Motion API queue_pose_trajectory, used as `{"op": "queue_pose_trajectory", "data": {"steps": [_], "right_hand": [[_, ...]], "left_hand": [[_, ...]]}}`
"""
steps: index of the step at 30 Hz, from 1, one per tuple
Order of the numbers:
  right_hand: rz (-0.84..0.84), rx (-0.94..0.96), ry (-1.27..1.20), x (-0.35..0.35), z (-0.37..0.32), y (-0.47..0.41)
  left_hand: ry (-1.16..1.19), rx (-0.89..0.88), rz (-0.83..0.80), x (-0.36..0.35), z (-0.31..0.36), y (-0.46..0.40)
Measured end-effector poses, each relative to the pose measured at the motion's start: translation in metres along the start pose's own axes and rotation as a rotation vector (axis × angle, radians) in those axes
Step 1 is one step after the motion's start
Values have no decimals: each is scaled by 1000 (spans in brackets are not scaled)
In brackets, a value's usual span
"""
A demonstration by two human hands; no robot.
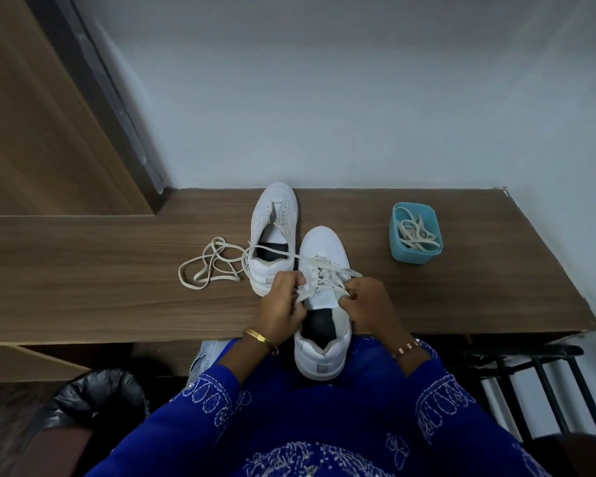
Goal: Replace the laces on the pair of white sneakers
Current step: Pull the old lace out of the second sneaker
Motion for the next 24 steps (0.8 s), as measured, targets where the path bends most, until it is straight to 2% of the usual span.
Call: {"op": "queue_pose_trajectory", "data": {"steps": [4,7,9,13,16,19,21,24], "right_hand": [[28,-106,-124,-2,18,4],[-77,-277,-304,-8,33,8],[-129,-292,-327,-10,32,9],[85,-177,-259,16,17,-1],[164,21,-186,24,-9,-8],[78,202,-84,12,-31,-12],[-3,239,-8,-1,-32,-12],[-30,245,20,-5,-32,-14]], "left_hand": [[-63,-68,43,0,2,6],[-87,-43,97,3,1,9],[-103,-61,143,6,3,11],[-207,-156,252,15,13,16],[-279,-257,275,16,24,19],[-314,-359,273,14,31,21],[-329,-395,268,13,33,21],[-332,-456,248,12,36,25]]}}
Point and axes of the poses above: each hand's wrist, its own y-axis away from the middle knuckle, its own x-axis out of the back of the hand, z = x × y, the point moved 10 cm from there along -y, towards the middle knuckle, and after that the axes turned 10 degrees about z, right-handed, at the moved point
